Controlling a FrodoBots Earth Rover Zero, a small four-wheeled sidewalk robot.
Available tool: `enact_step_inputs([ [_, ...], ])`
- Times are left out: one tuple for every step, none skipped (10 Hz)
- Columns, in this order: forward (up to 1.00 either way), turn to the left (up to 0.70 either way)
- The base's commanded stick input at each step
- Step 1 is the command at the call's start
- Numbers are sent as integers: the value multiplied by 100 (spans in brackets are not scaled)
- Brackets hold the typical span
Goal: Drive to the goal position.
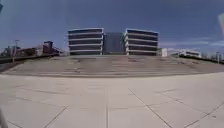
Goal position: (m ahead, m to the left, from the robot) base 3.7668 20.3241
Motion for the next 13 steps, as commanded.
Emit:
enact_step_inputs([
  [70,-5],
  [70,-5],
  [70,-5],
  [70,-4],
  [70,9],
  [70,30],
  [70,30],
  [70,30],
  [70,25],
  [70,16],
  [70,-2],
  [70,-3],
  [70,-3],
])
